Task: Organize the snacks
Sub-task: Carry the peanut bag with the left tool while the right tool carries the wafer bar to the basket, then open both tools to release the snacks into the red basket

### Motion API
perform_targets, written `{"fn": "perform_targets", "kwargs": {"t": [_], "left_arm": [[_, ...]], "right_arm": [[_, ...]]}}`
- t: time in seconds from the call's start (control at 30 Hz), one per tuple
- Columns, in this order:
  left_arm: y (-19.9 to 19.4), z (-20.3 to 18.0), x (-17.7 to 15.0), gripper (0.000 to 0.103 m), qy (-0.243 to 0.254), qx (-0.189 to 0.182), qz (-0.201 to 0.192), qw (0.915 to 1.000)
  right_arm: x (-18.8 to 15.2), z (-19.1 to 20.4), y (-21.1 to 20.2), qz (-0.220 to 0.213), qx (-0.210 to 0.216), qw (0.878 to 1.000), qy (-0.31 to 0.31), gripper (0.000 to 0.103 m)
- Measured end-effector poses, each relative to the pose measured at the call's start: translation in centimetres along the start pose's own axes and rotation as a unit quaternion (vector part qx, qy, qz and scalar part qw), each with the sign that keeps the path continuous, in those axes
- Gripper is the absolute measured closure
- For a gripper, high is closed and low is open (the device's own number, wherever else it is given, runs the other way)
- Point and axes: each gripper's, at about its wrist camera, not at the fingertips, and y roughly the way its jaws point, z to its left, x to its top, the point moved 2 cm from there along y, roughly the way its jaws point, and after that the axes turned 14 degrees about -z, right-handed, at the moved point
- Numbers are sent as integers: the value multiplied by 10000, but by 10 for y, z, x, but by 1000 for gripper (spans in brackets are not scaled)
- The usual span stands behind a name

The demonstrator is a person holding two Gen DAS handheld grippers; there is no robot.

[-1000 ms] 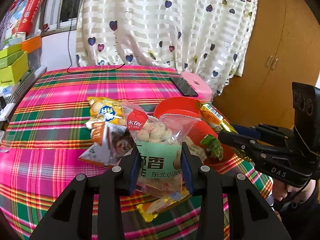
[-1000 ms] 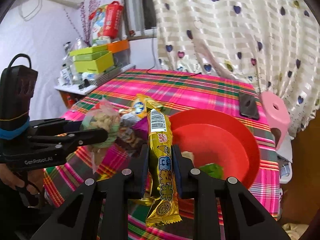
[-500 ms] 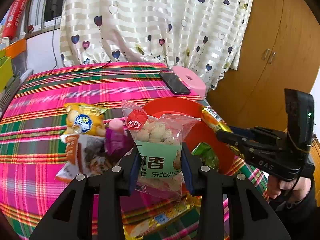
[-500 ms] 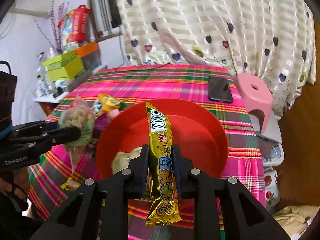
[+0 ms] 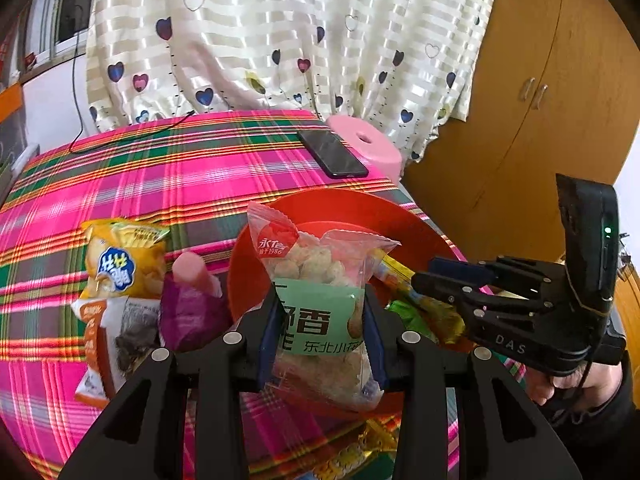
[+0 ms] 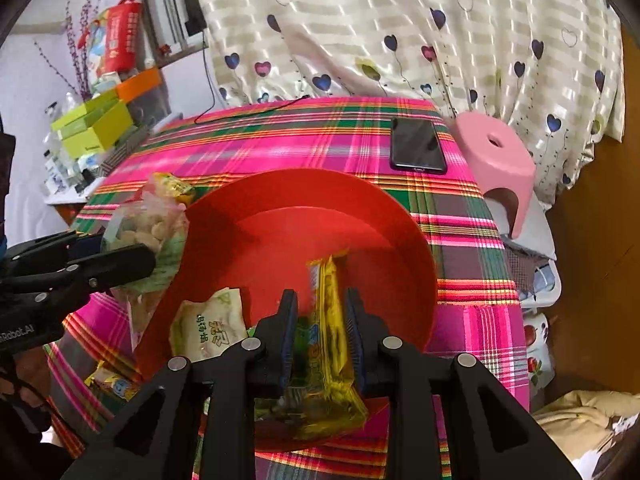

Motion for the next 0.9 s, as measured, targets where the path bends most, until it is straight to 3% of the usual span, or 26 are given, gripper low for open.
{"fn": "perform_targets", "kwargs": {"t": [0.33, 0.47, 0.6, 0.9], "left_arm": [[17, -12, 2, 64, 267, -30, 140, 9995], [23, -15, 2, 58, 429, -7, 242, 9988], [20, -15, 5, 44, 409, -25, 105, 9991], [-8, -6, 3, 43, 237, 61, -183, 9995]], "right_arm": [[0, -7, -10, -87, 9, 9999, 133, 77], [-1, -8, -16, -108, 107, 9997, 185, 77], [1, -10, -22, -196, 55, 9996, 212, 76], [-4, -1, -31, -217, 104, 9995, 202, 75]]}}
